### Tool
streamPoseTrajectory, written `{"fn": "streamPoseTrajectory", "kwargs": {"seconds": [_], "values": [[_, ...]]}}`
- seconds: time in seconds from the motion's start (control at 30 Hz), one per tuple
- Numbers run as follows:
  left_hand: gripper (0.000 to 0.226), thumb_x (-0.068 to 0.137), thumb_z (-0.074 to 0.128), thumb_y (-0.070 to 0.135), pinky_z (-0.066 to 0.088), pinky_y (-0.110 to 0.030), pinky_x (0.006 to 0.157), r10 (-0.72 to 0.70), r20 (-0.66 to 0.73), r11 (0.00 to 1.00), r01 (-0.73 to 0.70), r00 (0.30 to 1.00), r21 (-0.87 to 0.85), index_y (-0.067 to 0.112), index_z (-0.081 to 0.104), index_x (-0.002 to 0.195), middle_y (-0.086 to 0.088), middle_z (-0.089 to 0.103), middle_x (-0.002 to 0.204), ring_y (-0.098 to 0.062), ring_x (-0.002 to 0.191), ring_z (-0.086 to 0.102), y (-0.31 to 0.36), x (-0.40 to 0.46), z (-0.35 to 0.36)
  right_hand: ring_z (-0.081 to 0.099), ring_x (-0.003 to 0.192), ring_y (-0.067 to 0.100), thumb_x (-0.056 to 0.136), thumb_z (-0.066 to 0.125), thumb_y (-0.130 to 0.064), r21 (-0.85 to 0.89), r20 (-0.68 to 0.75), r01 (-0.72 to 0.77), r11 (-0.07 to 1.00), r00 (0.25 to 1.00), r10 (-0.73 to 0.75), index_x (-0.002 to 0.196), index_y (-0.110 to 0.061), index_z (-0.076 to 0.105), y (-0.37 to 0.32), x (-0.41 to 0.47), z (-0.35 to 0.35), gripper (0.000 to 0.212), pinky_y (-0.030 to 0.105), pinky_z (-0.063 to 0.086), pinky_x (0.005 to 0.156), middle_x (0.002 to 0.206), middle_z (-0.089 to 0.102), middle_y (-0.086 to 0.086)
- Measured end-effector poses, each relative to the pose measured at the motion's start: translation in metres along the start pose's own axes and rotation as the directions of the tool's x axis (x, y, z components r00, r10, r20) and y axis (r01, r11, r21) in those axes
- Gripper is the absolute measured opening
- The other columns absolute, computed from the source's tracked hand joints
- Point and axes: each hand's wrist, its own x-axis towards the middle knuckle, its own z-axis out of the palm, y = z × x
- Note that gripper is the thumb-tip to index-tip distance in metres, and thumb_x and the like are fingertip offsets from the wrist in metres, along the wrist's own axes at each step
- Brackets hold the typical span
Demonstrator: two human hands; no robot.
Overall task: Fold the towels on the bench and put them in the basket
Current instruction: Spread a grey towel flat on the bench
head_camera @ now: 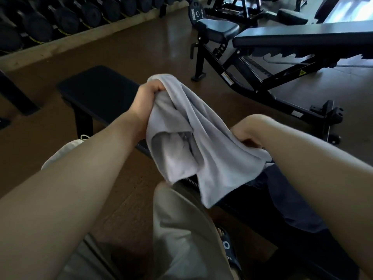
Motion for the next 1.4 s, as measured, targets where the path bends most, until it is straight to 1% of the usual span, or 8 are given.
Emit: {"fn": "streamPoseTrajectory", "kwargs": {"seconds": [0.07, 0.2, 0.47, 0.6, 0.7, 0.83, 1.0, 1.4], "values": [[0.039, 0.092, 0.056, 0.036, 0.061, -0.044, 0.083, 0.022, -0.071, 1.0, -0.021, 0.997, 0.014, 0.005, 0.073, 0.11, -0.018, 0.077, 0.1, -0.032, 0.088, 0.076, 0.004, 0.002, 0.001, 0.058, 0.11, 0.033, 0.111, 0.045, -0.033, -0.236, -0.1, 0.026, 0.971, 0.994, -0.051, 0.135, -0.007, 0.057, -0.001, -0.002, 0.01, 0.038, 0.037, 0.044, 0.087, 0.121, 0.057, 0.01], [0.031, 0.092, 0.064, 0.031, 0.06, -0.037, 0.083, 0.121, -0.103, 0.908, -0.068, 0.987, 0.413, 0.009, 0.073, 0.111, -0.014, 0.076, 0.103, -0.026, 0.093, 0.074, 0.0, 0.011, -0.008, 0.072, 0.082, 0.035, 0.106, 0.046, -0.049, -0.099, 0.114, -0.021, 0.995, 0.993, 0.032, 0.136, -0.011, 0.045, -0.014, -0.005, 0.01, 0.049, 0.051, 0.054, 0.068, 0.111, 0.065, 0.017], [0.012, 0.092, 0.065, 0.023, 0.055, -0.036, 0.085, 0.25, 0.099, 0.656, -0.244, 0.963, 0.714, 0.018, 0.073, 0.098, -0.007, 0.074, 0.096, -0.015, 0.087, 0.067, 0.003, 0.007, -0.017, 0.067, 0.114, 0.029, 0.088, 0.067, -0.029, 0.223, -0.116, 0.532, 0.817, 0.847, -0.519, 0.13, -0.019, 0.064, -0.066, -0.023, -0.003, 0.043, 0.045, 0.049, 0.107, 0.125, 0.071, 0.009], [0.015, 0.087, 0.067, 0.024, 0.047, -0.036, 0.07, 0.326, 0.147, 0.495, -0.301, 0.934, 0.815, 0.01, 0.061, 0.091, -0.001, 0.063, 0.081, -0.016, 0.072, 0.056, 0.011, 0.003, -0.03, 0.067, 0.096, 0.017, 0.082, 0.075, -0.021, 0.12, -0.18, 0.605, 0.787, 0.793, -0.582, 0.104, -0.02, 0.069, -0.092, -0.018, 0.018, 0.023, 0.031, 0.052, 0.088, 0.096, 0.072, -0.002], [0.017, 0.089, 0.064, 0.03, 0.044, -0.038, 0.063, 0.364, 0.134, 0.361, -0.272, 0.922, 0.892, 0.021, 0.051, 0.084, -0.001, 0.059, 0.075, -0.017, 0.065, 0.053, 0.013, -0.002, -0.05, 0.059, 0.073, 0.014, 0.078, 0.072, -0.019, 0.132, -0.281, 0.622, 0.772, 0.77, -0.572, 0.087, -0.013, 0.063, -0.102, -0.017, 0.024, 0.014, 0.021, 0.046, 0.061, 0.077, 0.06, -0.002], [0.021, 0.096, 0.055, 0.035, 0.039, -0.035, 0.057, 0.426, 0.043, 0.245, -0.161, 0.904, 0.956, 0.025, 0.044, 0.081, -0.002, 0.057, 0.077, -0.019, 0.064, 0.051, 0.014, -0.011, -0.081, 0.061, 0.081, 0.024, 0.065, 0.074, -0.03, 0.098, -0.373, 0.642, 0.76, 0.732, -0.57, 0.104, -0.004, 0.068, -0.116, -0.021, 0.022, 0.047, 0.037, 0.046, 0.069, 0.092, 0.063, 0.007], [0.026, 0.099, 0.048, 0.039, 0.044, -0.034, 0.059, 0.395, -0.047, 0.103, 0.006, 0.918, 0.995, 0.02, 0.052, 0.081, -0.003, 0.061, 0.08, -0.02, 0.07, 0.058, 0.012, -0.023, -0.13, 0.059, 0.081, 0.018, 0.081, 0.08, -0.023, -0.098, -0.335, 0.699, 0.708, 0.647, -0.685, 0.089, -0.015, 0.065, -0.152, -0.03, 0.028, 0.018, 0.031, 0.046, 0.065, 0.091, 0.061, 0.002], [0.018, 0.092, 0.061, 0.035, 0.037, -0.033, 0.074, 0.466, -0.074, -0.092, 0.131, 0.882, 0.987, 0.028, 0.051, 0.079, 0.003, 0.06, 0.077, -0.014, 0.068, 0.055, 0.023, -0.03, -0.208, 0.052, 0.068, 0.017, 0.084, 0.067, -0.029, -0.221, -0.432, 0.723, 0.654, 0.529, -0.731, 0.07, -0.016, 0.059, -0.234, -0.025, 0.035, 0.021, 0.033, 0.041, 0.062, 0.072, 0.052, 0.001]]}}
